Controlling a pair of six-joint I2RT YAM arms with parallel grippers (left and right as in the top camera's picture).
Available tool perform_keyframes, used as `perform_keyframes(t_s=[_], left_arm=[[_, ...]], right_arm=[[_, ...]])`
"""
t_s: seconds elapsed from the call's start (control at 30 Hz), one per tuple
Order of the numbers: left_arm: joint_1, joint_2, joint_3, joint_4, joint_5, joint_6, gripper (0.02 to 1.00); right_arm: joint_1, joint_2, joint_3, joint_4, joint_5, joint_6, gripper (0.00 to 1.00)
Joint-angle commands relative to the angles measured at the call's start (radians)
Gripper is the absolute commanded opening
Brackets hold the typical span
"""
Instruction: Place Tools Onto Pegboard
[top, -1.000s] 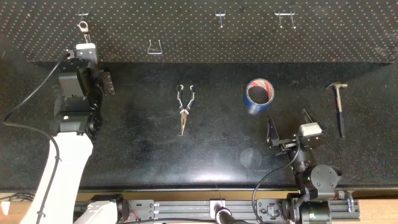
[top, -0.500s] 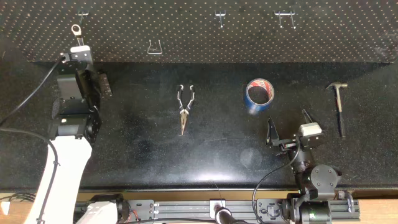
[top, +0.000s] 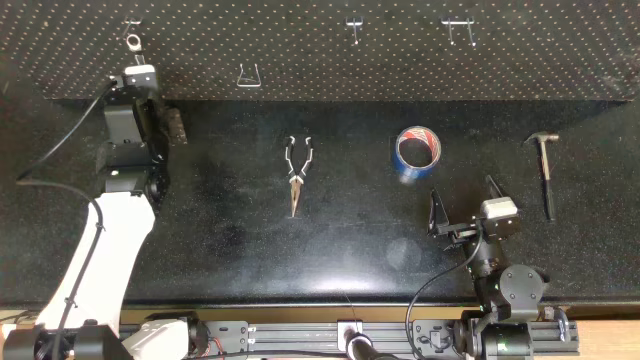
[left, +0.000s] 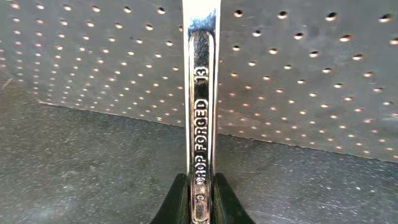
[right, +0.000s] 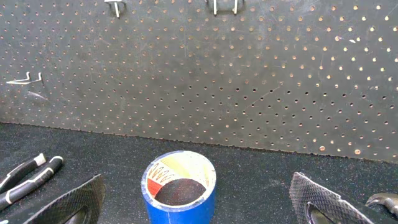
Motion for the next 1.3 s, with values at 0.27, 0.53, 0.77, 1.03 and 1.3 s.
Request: perform_keyframes(t_s=[0.27, 0.53, 0.77, 1.03, 1.3], left_arm=[[0.000, -0.193, 0.025, -0.155, -0.060, -0.069, 0.027], [0.002, -0.115, 0.025, -0.049, -0.064, -0.091, 0.029], [0.002, -0.044, 0.025, 0.014, -0.050, -0.091, 0.029], [0.000, 0.033, 0.025, 0.063, -0.025, -0.091, 0.027], [0.008, 0.055, 0.025, 0.068, 0.006, -0.091, 0.899]], right_arm=[[-0.004, -0.006, -0.004, -0.002, -0.009, 0.004, 0.976], [-0.004, -0.006, -0.004, -0.002, -0.009, 0.004, 0.976], [-0.004, -0.006, -0.004, -0.002, -0.009, 0.004, 0.976], [-0.004, -0.006, -0.004, -0.002, -0.009, 0.004, 0.976], [-0.004, -0.006, -0.004, -0.002, -0.009, 0.004, 0.976]])
